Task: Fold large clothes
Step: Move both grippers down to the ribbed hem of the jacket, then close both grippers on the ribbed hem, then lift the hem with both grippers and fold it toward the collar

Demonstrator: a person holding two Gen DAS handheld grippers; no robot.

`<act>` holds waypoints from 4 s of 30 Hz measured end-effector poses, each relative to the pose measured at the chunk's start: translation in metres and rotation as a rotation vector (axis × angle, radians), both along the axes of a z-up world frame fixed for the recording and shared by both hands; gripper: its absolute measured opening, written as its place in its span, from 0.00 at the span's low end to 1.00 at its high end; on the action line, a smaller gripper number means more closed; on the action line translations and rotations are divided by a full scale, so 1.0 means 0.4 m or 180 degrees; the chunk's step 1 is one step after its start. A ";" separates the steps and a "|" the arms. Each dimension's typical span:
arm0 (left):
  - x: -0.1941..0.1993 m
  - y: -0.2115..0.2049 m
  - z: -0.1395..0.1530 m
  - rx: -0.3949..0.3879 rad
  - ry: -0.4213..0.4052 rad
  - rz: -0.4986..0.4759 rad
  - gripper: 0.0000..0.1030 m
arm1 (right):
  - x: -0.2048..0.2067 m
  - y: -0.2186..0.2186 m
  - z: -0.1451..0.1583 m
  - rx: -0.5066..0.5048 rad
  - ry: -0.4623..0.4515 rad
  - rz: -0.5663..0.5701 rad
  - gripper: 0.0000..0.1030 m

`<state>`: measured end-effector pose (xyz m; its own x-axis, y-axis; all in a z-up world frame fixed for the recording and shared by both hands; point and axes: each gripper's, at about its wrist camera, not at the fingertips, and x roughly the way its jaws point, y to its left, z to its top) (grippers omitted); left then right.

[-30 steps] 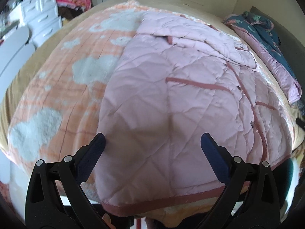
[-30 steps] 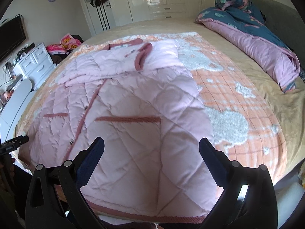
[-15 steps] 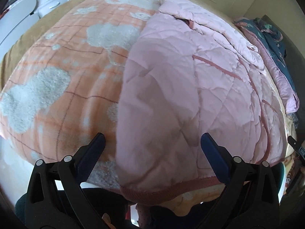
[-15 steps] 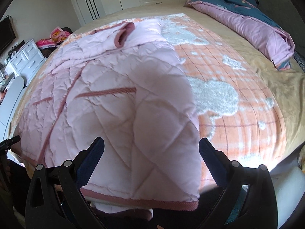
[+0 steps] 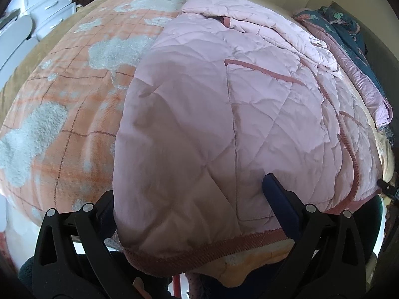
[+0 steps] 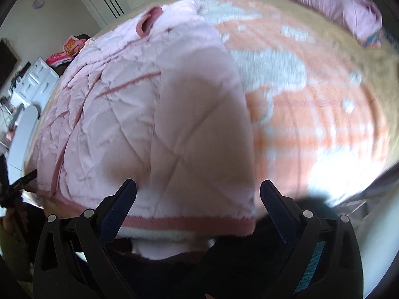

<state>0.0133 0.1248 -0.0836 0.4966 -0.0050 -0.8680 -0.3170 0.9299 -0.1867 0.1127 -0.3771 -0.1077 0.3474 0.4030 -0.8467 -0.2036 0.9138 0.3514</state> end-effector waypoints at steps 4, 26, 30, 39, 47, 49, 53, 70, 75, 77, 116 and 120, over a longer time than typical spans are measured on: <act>0.002 0.000 0.000 -0.0025 -0.0006 0.0007 0.91 | -0.018 0.009 -0.031 0.0197 0.0092 -0.0011 0.96; -0.014 0.010 0.025 -0.0105 -0.0208 0.0064 0.41 | 0.005 0.043 -0.007 0.0564 -0.0146 0.0136 0.67; -0.025 0.007 0.047 -0.0143 -0.0298 0.0056 0.20 | -0.002 0.026 -0.008 0.0595 -0.0122 0.0057 0.70; -0.017 0.015 0.021 -0.0258 -0.0227 0.0091 0.21 | -0.011 0.032 -0.012 0.0761 -0.0145 0.0047 0.46; -0.022 0.017 0.065 -0.0354 -0.0461 0.0138 0.11 | -0.018 0.047 0.107 0.0901 -0.0647 0.0177 0.21; -0.021 0.009 0.095 -0.0272 -0.0562 0.0120 0.10 | -0.013 0.055 0.145 0.0886 -0.0790 0.0222 0.21; -0.014 0.002 0.148 -0.0241 -0.0741 0.0087 0.09 | 0.002 0.073 0.211 0.0844 -0.1032 0.0291 0.20; 0.073 0.021 0.338 -0.0139 -0.1312 0.0023 0.09 | 0.115 0.090 0.389 0.0883 -0.1455 0.0225 0.18; 0.105 0.021 0.378 -0.0117 -0.1407 -0.0013 0.09 | 0.144 0.095 0.423 0.0844 -0.1532 0.0238 0.18; 0.116 0.021 0.392 -0.0107 -0.1438 -0.0023 0.09 | 0.156 0.098 0.433 0.0836 -0.1554 0.0241 0.18; 0.464 0.134 0.472 -0.0033 -0.1671 0.0127 0.12 | 0.544 0.182 0.553 0.1050 -0.1527 -0.0149 0.18; 0.513 0.153 0.458 -0.0100 -0.1713 0.0197 0.13 | 0.609 0.199 0.539 0.0987 -0.1486 -0.0216 0.18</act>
<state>0.2183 0.1859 0.0994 0.8711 0.0166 -0.4909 -0.2230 0.9039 -0.3651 0.3564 -0.2975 0.1079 0.6905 0.5722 -0.4425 -0.3463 0.7986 0.4923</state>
